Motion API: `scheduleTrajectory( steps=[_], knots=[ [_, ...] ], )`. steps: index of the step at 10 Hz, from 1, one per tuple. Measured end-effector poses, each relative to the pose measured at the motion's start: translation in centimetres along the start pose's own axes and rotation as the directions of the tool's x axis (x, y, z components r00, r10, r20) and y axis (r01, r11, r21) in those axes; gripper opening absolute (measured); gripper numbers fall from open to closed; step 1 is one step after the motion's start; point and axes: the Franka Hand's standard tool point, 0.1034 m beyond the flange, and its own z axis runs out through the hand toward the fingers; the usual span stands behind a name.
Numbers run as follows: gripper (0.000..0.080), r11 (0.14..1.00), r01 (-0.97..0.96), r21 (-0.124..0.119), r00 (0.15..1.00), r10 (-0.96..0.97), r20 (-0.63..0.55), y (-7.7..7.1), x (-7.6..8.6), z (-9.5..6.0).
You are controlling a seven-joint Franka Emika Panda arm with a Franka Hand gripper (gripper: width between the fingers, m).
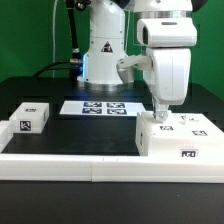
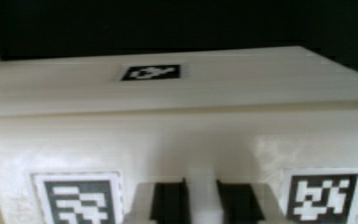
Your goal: Assemble cabinet
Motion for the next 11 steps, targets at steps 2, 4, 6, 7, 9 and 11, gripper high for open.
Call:
scheduleTrajectory(
  steps=[2, 4, 6, 7, 9, 11],
  knots=[
    [0.0071, 1.000, 0.004, -0.008, 1.000, -0.004, -0.003, 0.86, 0.02, 0.04],
    [0.0071, 1.000, 0.004, -0.007, 1.000, -0.004, -0.003, 0.85, 0.01, 0.01],
    [0.0141, 1.000, 0.003, -0.006, 1.000, -0.003, -0.003, 0.81, 0.00, 0.08],
    [0.0141, 1.000, 0.003, -0.006, 1.000, -0.003, -0.003, 0.80, 0.00, 0.09],
    [0.0477, 1.000, 0.003, -0.005, 1.000, -0.003, -0.003, 0.78, -0.01, 0.13],
    [0.0674, 1.000, 0.003, -0.004, 1.000, -0.003, -0.003, 0.76, -0.01, 0.16]
  ],
)
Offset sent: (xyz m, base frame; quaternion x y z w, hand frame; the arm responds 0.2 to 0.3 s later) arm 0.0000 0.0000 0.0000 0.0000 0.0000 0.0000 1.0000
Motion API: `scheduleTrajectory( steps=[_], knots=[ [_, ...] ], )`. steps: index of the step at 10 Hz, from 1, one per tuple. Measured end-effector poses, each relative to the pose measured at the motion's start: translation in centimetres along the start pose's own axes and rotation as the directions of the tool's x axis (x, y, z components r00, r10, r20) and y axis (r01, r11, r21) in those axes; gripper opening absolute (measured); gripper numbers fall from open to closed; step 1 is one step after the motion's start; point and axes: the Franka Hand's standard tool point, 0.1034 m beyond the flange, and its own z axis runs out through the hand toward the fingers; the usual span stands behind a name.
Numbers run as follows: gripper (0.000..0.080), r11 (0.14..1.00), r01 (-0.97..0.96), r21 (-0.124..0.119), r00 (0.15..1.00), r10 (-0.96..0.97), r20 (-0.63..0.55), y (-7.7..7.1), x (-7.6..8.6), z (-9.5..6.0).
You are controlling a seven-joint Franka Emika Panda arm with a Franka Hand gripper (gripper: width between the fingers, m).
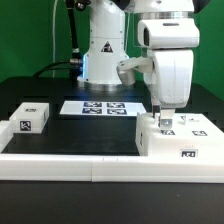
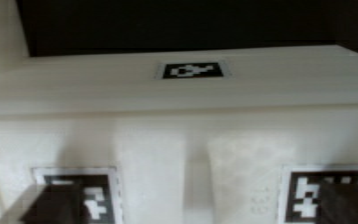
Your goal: Assemble cabinet
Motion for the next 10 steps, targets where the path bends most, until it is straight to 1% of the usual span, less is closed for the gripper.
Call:
scheduleTrajectory(
  steps=[1, 2, 3, 4, 5, 6, 8, 9, 10],
  knots=[
    [0.0759, 1.000, 0.000, 0.000, 1.000, 0.000, 0.000, 0.0, 0.0, 0.0],
    [0.0759, 1.000, 0.000, 0.000, 1.000, 0.000, 0.000, 0.0, 0.0, 0.0],
    [0.0790, 1.000, 0.000, 0.000, 1.000, 0.000, 0.000, 0.0, 0.0, 0.0],
    [0.0798, 1.000, -0.001, 0.000, 1.000, 0.001, 0.000, 0.0, 0.0, 0.0],
    [0.0798, 0.999, -0.037, -0.031, 0.999, 0.037, -0.004, 0.0, -0.3, -0.6],
    [0.0797, 0.994, -0.082, -0.071, 0.997, 0.082, -0.008, -0.8, -0.7, -1.6],
    [0.0797, 0.969, -0.228, -0.094, 0.974, 0.227, -0.021, -2.4, -0.5, -2.8],
    [0.0797, 0.947, -0.299, -0.117, 0.954, 0.295, -0.045, -3.2, -0.2, -2.9],
    [0.0797, 0.936, -0.335, -0.103, 0.942, 0.332, -0.047, -4.4, 0.2, -2.3]
  ],
)
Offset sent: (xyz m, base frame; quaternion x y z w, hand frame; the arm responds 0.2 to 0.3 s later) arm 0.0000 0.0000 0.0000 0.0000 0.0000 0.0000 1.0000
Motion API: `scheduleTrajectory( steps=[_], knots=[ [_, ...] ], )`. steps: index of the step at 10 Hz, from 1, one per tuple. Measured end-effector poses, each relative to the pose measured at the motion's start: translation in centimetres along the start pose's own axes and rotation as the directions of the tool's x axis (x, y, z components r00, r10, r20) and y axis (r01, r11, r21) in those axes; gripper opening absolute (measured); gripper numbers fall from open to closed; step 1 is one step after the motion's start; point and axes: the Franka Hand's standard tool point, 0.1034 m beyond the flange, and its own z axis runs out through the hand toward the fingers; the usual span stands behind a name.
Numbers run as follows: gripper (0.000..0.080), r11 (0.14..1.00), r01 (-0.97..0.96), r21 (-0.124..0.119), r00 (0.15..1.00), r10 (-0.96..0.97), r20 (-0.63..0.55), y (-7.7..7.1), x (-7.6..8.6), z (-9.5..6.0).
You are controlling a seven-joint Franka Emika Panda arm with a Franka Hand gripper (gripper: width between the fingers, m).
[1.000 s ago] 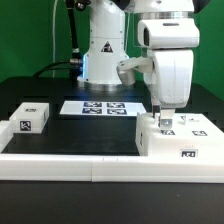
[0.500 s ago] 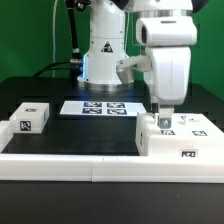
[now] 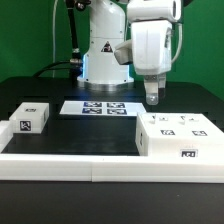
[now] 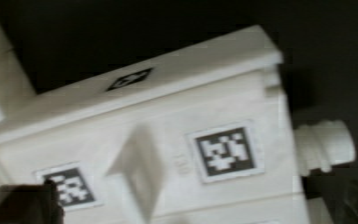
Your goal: Assemble cabinet
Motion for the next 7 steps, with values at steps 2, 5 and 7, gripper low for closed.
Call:
scheduleTrajectory(
  steps=[2, 5, 7],
  knots=[
    [0.0797, 1.000, -0.015, 0.011, 1.000, 0.015, 0.003, -0.19, -0.13, 0.50],
    [0.0797, 0.991, -0.131, 0.014, 0.991, 0.131, 0.001, -0.26, -0.10, 0.54],
    [0.0797, 0.922, -0.387, 0.005, 0.922, 0.387, -0.026, -0.38, -0.45, 0.42]
  ],
)
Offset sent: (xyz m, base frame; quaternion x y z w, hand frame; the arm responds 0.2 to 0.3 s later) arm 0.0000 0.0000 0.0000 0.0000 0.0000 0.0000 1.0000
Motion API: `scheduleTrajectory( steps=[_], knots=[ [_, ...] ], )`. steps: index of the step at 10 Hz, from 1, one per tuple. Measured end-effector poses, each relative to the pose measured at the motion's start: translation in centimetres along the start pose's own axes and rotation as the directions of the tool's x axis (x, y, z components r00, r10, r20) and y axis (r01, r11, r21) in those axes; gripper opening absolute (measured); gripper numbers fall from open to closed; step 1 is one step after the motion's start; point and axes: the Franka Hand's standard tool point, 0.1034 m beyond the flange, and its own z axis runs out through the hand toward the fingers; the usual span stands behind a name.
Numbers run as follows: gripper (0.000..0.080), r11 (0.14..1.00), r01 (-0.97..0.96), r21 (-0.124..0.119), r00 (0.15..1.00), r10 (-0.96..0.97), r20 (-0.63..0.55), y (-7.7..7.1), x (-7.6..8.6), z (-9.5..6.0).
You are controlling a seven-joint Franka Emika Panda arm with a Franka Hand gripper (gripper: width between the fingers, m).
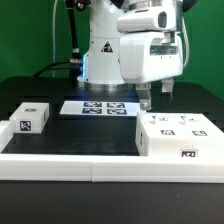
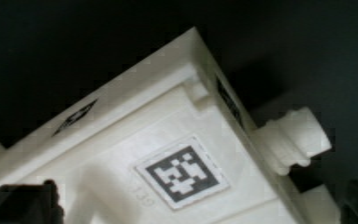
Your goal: Assemble cabinet
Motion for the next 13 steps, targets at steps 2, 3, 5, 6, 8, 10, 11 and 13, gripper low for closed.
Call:
scheduleTrajectory(
  steps=[2, 3, 5, 6, 8, 10, 11, 13],
  knots=[
    [0.0797, 0.971, -0.240, 0.003, 0.971, 0.240, -0.017, -1.0, -1.1, 0.2],
    [0.0797, 0.911, -0.413, 0.011, 0.910, 0.413, -0.026, -1.6, -1.1, 0.3],
    [0.0797, 0.770, -0.638, 0.030, 0.769, 0.638, -0.020, -2.7, -1.6, 1.1],
    [0.0797, 0.716, -0.698, 0.035, 0.716, 0.698, -0.018, -2.7, -1.6, 1.1],
    [0.0797, 0.575, -0.817, 0.045, 0.575, 0.818, -0.009, -2.9, -1.6, 1.2],
    [0.0797, 0.475, -0.878, 0.048, 0.476, 0.879, 0.004, -4.3, -0.9, 1.4],
    [0.0797, 0.493, -0.869, 0.036, 0.494, 0.870, 0.011, -5.5, -0.6, 1.9],
    [0.0797, 0.531, -0.848, 0.007, 0.531, 0.848, 0.014, -6.5, -0.9, 3.2]
  ],
)
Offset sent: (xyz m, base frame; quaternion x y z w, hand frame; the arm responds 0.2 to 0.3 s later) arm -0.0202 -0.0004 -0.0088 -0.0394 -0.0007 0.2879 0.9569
